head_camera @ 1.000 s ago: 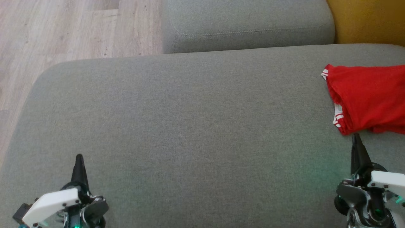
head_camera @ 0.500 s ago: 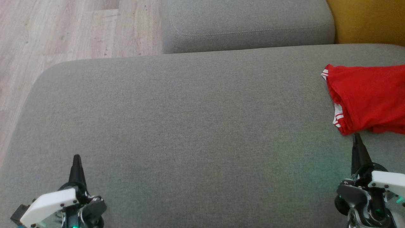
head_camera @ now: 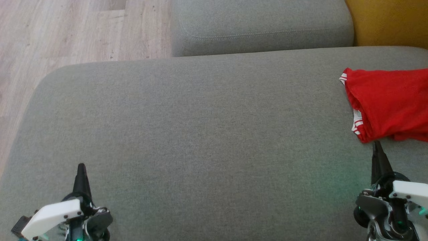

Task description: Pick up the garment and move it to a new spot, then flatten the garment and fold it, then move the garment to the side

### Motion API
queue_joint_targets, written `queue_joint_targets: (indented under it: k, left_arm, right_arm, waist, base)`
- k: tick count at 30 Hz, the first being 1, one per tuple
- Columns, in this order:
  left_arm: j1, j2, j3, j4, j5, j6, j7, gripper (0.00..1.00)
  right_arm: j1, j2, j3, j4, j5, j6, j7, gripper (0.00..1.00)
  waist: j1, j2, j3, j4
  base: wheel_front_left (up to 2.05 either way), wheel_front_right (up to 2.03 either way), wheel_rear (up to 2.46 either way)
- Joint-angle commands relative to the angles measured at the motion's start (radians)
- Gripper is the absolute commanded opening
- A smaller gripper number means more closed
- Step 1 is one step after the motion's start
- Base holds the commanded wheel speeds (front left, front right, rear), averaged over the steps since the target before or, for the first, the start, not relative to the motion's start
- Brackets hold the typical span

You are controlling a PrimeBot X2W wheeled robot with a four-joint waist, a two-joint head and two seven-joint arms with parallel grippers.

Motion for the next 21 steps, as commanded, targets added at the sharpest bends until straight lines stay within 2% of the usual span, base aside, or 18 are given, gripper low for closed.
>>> queue_joint_targets:
  k: [1, 21]
  left_arm:
    - [-0.050, 0.007, 0.034, -0.029, 0.010, -0.007, 0.006, 0.00]
    - [-0.050, 0.004, 0.039, -0.029, 0.014, -0.007, 0.010, 0.00]
  right_arm:
    - [-0.049, -0.010, 0.020, -0.037, 0.003, -0.001, 0.005, 0.00]
    - [-0.050, -0.008, 0.018, -0.037, 0.001, -0.001, 0.007, 0.00]
  waist:
    - [0.0000, 0.0000, 0.000, 0.000]
    - [0.0000, 0.0000, 0.000, 0.000]
  base:
    - [0.00, 0.00, 0.00]
    - [0.00, 0.00, 0.00]
